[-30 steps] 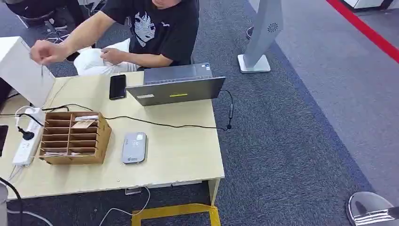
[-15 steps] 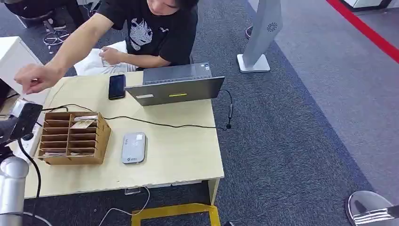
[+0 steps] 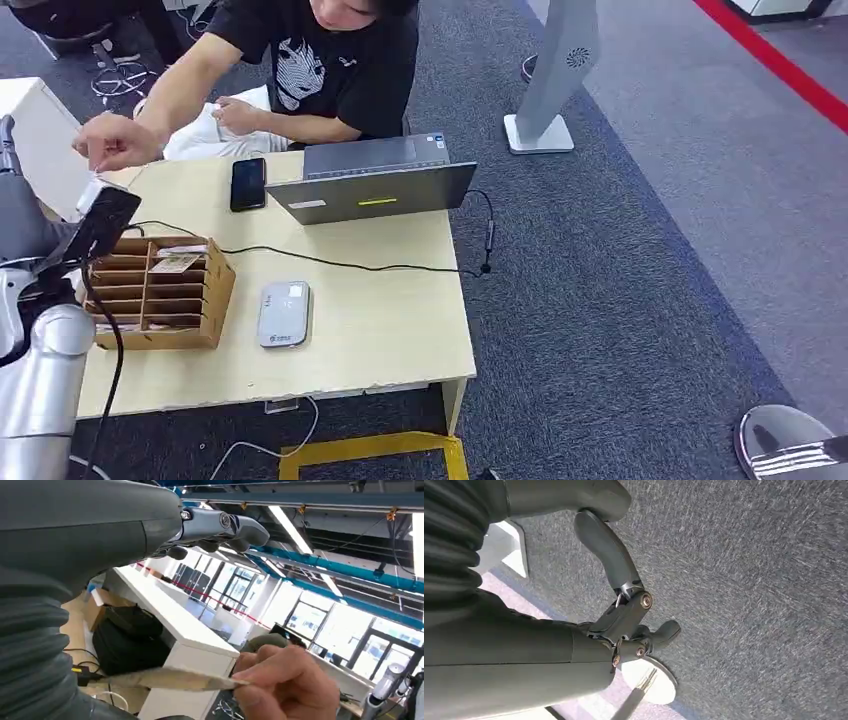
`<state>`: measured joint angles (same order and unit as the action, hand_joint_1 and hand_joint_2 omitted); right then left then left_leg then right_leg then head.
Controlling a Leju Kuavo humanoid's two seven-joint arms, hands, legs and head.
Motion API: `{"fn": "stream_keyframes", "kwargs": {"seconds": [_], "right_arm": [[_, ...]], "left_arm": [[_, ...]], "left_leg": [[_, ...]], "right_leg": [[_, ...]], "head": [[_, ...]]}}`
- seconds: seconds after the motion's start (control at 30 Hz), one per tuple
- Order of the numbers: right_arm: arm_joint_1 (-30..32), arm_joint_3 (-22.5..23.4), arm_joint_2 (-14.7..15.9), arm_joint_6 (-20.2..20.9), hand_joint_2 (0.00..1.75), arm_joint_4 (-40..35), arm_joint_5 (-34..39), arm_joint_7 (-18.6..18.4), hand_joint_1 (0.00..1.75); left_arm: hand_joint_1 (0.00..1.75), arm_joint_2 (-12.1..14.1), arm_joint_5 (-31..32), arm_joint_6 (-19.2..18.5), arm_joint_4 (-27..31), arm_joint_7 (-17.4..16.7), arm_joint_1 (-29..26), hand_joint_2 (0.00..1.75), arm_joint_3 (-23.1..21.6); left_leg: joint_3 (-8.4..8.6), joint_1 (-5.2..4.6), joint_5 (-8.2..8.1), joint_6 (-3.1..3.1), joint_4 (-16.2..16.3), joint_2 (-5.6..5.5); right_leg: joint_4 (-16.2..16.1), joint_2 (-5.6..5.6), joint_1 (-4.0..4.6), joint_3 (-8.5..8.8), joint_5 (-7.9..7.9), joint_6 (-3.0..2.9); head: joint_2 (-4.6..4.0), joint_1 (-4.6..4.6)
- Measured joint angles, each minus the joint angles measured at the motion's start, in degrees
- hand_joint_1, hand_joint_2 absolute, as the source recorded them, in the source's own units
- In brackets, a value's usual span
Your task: Pass the card to the sensor for recognition and then transmit it.
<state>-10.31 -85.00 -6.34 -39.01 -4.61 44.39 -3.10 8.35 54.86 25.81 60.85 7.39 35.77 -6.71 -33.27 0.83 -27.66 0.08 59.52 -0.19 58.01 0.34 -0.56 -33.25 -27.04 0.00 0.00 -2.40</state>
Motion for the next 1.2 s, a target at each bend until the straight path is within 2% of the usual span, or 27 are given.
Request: {"fn": "stream_keyframes", "kwargs": {"seconds": [0.03, 0.07, 0.23, 0.3, 0.47, 0.5, 0.53, 0.63, 0.67, 1.2], "right_arm": [[0.0, 0.0, 0.0, 0.0, 1.75, 0.0, 0.0, 0.0, 0.0], [0.0, 0.1, 0.0, 0.0, 1.75, 0.0, 0.0, 0.2, 0.0], [0.0, 0.1, 0.0, 0.0, 1.75, 0.2, 0.0, 0.3, 0.0], [0.0, 0.1, 0.0, 0.0, 1.75, 0.3, 0.0, 0.3, 0.0], [0.0, 0.2, 0.0, 0.0, 1.75, 0.3, 0.0, 0.3, 0.0], [0.0, 0.3, 0.0, 0.0, 1.75, 0.3, 0.0, 0.3, 0.0], [0.0, 0.3, 0.0, 0.0, 1.75, 0.3, 0.0, 0.3, 0.0], [0.0, 0.4, 0.0, 0.0, 1.75, 0.3, 0.0, 0.3, 0.0], [0.0, 0.4, 0.0, 0.0, 1.75, 0.3, 0.0, 0.3, 0.0], [0.0, 0.8, 0.0, 0.0, 1.75, 0.6, 0.2, 0.6, 0.0]], "left_arm": [[0.21, 0.0, -0.3, 0.1, 0.2, 0.0, 0.0, 1.75, 0.0], [0.12, 0.0, -0.6, 0.2, 0.3, 0.0, -0.1, 1.75, 0.0], [0.1, 0.0, -1.6, 1.2, 1.0, 0.0, -0.4, 1.75, 0.0], [0.02, 0.0, -1.7, 1.3, 1.2, 0.0, -0.5, 1.75, 0.0], [0.03, 0.0, -1.8, 1.4, 1.4, 0.0, -0.5, 1.75, 0.0], [0.12, 0.1, -1.8, 1.4, 1.5, 0.0, -0.5, 1.75, 0.0], [0.75, 0.1, -1.9, 1.4, 1.6, 0.0, -0.5, 1.75, 0.0], [0.75, 0.1, -2.0, 1.5, 1.7, 0.0, -0.6, 1.75, 0.0], [1.75, 0.1, -2.0, 1.5, 1.7, 0.0, -0.6, 1.75, 0.0], [1.75, 0.1, -1.7, 3.3, 1.7, 0.0, -0.7, 1.75, 0.0]], "left_leg": [[0.0, 0.01, 0.0, 0.0, 0.0, 0.0], [0.0, 0.01, 0.0, 0.0, 0.0, 0.0], [0.0, 0.01, 0.0, 0.0, 0.0, 0.0], [0.0, 0.0, 0.0, 0.0, 0.0, 0.0], [-0.01, -0.01, 0.0, 0.0, 0.0, 0.0], [-0.01, -0.01, 0.0, 0.0, 0.0, 0.0], [-0.01, -0.01, 0.0, 0.0, 0.0, 0.0], [-0.01, 0.0, 0.0, 0.0, 0.0, 0.0], [-0.01, -0.01, 0.0, 0.0, 0.0, 0.0], [-0.01, -0.01, 0.0, 0.0, 0.0, 0.0]], "right_leg": [[0.0, 0.0, 0.0, 0.0, 0.0, 0.0], [0.0, 0.0, 0.0, 0.0, 0.0, 0.0], [0.0, 0.0, 0.01, 0.0, 0.0, 0.0], [0.0, 0.0, 0.01, 0.0, 0.0, 0.0], [0.0, 0.0, 0.01, 0.0, 0.0, 0.0], [0.0, 0.0, 0.01, 0.0, 0.0, 0.0], [0.0, 0.0, 0.01, 0.0, 0.0, 0.0], [0.0, 0.0, 0.01, 0.0, 0.0, 0.0], [0.0, 0.0, 0.01, 0.0, 0.0, 0.0], [0.0, 0.0, 0.01, 0.0, 0.0, 0.0]], "head": [[0.0, 0.02], [0.0, 0.0], [0.0, 0.0], [0.0, 0.0], [0.0, 0.0], [0.0, 0.0], [0.0, 0.0], [0.0, 0.0], [0.0, 0.0], [0.0, 0.0]]}}
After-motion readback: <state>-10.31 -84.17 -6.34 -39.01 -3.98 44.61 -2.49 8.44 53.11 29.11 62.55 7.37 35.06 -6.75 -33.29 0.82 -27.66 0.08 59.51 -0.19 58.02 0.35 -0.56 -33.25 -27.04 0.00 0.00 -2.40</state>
